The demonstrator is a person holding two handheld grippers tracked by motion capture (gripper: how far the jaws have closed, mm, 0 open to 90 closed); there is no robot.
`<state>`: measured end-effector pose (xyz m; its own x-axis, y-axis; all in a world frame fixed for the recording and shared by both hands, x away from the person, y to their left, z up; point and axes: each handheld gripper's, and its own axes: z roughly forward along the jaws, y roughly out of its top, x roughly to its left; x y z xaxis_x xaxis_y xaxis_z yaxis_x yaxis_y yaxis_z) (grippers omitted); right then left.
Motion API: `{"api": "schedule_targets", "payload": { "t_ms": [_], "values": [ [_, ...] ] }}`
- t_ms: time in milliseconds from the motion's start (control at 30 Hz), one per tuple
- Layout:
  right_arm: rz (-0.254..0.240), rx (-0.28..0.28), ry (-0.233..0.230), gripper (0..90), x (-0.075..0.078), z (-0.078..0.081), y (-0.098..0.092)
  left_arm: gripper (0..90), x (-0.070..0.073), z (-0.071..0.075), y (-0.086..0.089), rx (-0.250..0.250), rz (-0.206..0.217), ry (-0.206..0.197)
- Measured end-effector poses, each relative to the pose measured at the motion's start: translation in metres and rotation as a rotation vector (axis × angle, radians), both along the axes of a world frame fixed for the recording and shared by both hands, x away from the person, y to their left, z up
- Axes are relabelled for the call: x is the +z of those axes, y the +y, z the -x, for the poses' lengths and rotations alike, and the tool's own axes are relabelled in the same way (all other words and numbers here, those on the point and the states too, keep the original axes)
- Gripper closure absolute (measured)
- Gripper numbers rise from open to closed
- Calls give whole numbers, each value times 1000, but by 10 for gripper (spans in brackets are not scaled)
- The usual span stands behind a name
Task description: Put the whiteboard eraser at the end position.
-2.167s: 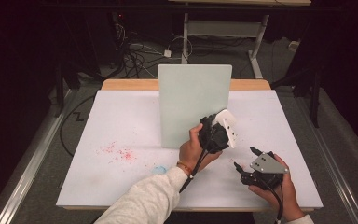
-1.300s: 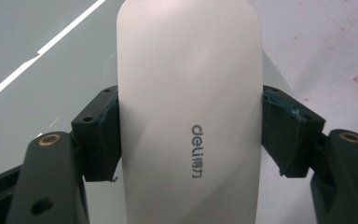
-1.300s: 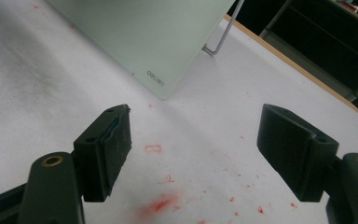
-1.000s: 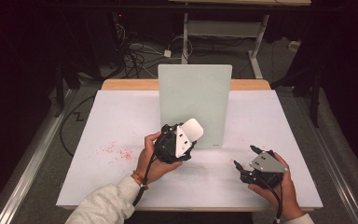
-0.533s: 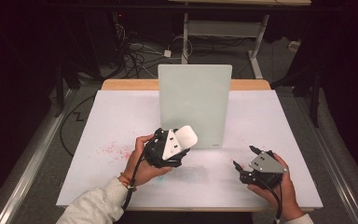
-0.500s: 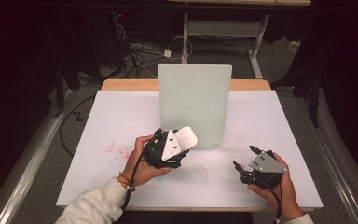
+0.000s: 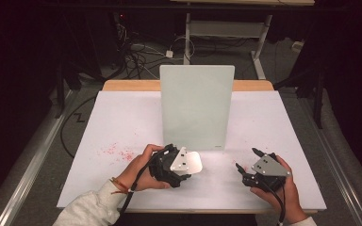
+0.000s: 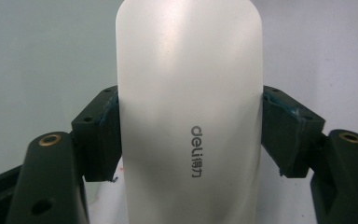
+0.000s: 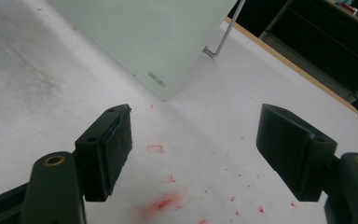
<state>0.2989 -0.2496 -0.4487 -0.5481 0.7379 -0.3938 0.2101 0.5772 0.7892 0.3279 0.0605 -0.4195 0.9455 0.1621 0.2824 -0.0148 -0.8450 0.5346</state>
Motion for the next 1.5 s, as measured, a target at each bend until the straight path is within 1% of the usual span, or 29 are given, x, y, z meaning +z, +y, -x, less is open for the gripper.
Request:
{"api": "schedule_targets", "payload": {
  "t_ms": [133, 200, 300, 367, 467, 567, 600, 633, 667, 733, 767, 833, 900, 967, 1000, 1167, 1233, 1333, 1433, 1500],
  "values": [
    [6, 10, 1, 272, 0, 2, 2, 288, -9, -6, -6, -28, -16, 48],
    [10, 14, -1, 272, 0, 2, 3, 288, -13, -9, -9, -38, -30, 54],
    [12, 13, 6, 273, -1, 1, 3, 288, -18, -14, -17, -41, -41, 83],
    [11, 15, 11, 273, -2, 0, 4, 288, -20, -15, -22, -61, -51, 88],
    [18, 18, 13, 273, -2, 1, 3, 288, -23, -16, -28, -69, -66, 85],
    [16, 13, 16, 274, -3, 1, 2, 287, -26, -15, -33, -69, -73, 77],
    [16, 14, 16, 274, -3, 1, 2, 287, -26, -14, -34, -76, -75, 78],
    [15, 14, 16, 274, -3, 1, 2, 286, -26, -14, -35, -75, -62, 84],
    [16, 14, 16, 274, -3, 1, 2, 284, -26, -13, -35, -71, -51, 80],
    [16, 15, 16, 274, -3, 1, 3, 276, -23, -11, -34, -74, -8, 82],
    [19, 17, 17, 274, -3, 1, 3, 266, -21, -10, -33, -74, 10, 78],
    [21, 20, 19, 274, -3, 2, 3, 275, -18, -9, -30, -73, 41, 70],
    [21, 20, 17, 274, -3, 2, 4, 275, -16, -8, -29, -82, 59, 73],
    [19, 21, 16, 274, -2, 3, 4, 261, -16, -7, -28, -77, 61, 63],
    [20, 22, 15, 274, -2, 3, 4, 258, -15, -6, -28, -76, 68, 59],
    [19, 28, 14, 274, -1, 4, 5, 255, -12, -3, -25, -59, 110, 23],
    [18, 29, 13, 274, -1, 4, 5, 252, -10, -3, -23, -47, 138, 11],
    [16, 29, 13, 274, -1, 4, 5, 244, -7, -2, -18, -19, 171, -26],
    [14, 32, 11, 274, 0, 4, 5, 236, -4, -2, -14, 10, 207, -52],
    [17, 34, 12, 275, 0, 5, 5, 233, -2, -2, -12, 32, 233, -83]
  ]
}}
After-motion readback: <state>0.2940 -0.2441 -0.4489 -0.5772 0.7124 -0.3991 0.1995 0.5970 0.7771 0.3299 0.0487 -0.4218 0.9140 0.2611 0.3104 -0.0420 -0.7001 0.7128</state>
